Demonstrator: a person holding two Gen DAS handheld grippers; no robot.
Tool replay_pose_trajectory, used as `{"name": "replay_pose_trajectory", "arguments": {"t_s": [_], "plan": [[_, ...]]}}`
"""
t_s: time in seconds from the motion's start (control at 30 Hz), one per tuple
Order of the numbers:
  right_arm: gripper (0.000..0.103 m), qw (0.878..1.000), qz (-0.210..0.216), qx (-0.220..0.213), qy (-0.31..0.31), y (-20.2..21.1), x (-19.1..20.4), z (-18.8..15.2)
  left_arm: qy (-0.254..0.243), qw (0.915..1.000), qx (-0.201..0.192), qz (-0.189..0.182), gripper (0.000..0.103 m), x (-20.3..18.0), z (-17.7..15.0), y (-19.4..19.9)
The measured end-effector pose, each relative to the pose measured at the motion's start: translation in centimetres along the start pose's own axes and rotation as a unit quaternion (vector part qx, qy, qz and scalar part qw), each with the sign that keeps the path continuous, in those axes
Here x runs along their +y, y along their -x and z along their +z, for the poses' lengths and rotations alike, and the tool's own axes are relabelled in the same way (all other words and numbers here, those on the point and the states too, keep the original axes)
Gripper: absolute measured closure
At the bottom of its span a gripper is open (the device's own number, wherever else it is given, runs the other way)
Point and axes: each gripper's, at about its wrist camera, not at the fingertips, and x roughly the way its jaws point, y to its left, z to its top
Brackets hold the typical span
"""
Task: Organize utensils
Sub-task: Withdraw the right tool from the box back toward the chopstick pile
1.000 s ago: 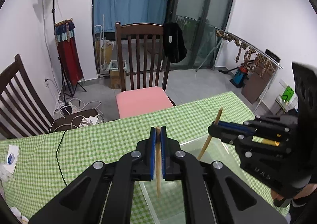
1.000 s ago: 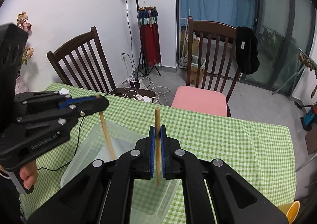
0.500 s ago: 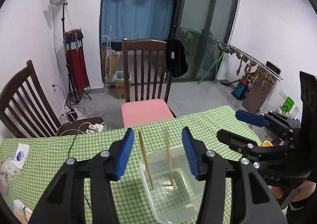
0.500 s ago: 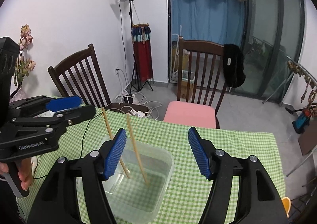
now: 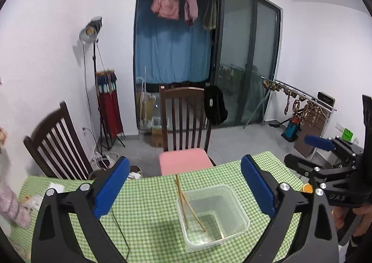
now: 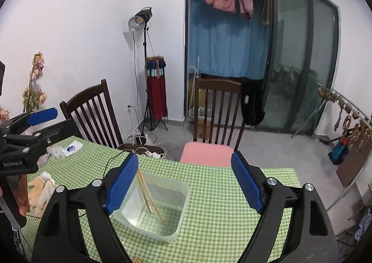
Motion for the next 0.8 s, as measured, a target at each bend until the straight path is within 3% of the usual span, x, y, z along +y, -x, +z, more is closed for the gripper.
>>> {"name": "replay_pose_trajectory", "arguments": {"t_s": [0.43,0.8], "plan": [[0.018,0.999,-0.019,-0.042,-0.01,5.7,-0.1,-1.8,0.0,0.9976,-0.06,0.034,0.008,-0.5,-1.7,8.0],[0.018,0.998,-0.002,-0.065,0.0,10.5,1.5,-6.7,0.001,0.9954,-0.088,0.036,0.008,-1.2,-7.9,14.3]]}}
